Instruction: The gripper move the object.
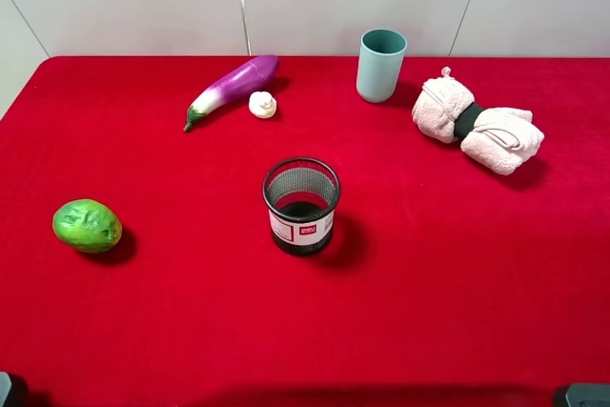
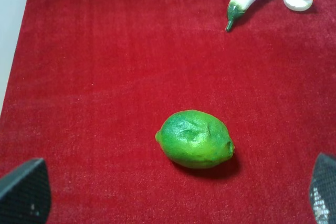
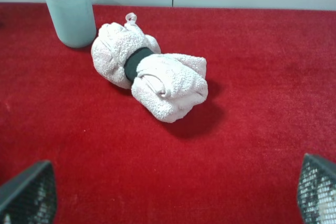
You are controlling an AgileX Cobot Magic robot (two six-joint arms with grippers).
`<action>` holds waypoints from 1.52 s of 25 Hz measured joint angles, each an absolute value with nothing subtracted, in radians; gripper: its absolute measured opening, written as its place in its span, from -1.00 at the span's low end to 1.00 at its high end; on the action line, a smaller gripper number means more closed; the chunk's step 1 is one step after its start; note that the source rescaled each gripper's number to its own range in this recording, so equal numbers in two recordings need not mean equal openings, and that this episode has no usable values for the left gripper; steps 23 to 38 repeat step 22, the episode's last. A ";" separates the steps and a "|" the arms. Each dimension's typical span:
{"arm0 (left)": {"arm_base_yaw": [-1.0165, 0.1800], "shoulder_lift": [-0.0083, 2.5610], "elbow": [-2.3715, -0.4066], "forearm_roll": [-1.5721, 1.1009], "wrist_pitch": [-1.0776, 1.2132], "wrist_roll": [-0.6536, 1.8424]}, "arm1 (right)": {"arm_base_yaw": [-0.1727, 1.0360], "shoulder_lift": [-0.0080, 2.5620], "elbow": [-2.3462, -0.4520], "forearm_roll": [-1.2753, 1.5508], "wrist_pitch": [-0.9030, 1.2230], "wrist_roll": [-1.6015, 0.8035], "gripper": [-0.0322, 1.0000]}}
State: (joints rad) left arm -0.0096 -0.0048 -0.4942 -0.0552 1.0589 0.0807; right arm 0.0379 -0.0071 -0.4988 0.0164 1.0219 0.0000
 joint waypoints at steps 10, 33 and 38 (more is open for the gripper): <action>-0.010 -0.005 -0.494 -0.055 1.059 0.081 | 0.038 -0.007 -0.499 0.016 1.020 0.000 0.99; -0.010 -0.005 -0.494 -0.055 1.059 0.081 | 0.038 -0.007 -0.499 0.016 1.019 0.000 0.99; -0.010 -0.005 -0.494 -0.055 1.059 0.081 | 0.038 -0.007 -0.499 0.016 1.019 0.000 0.99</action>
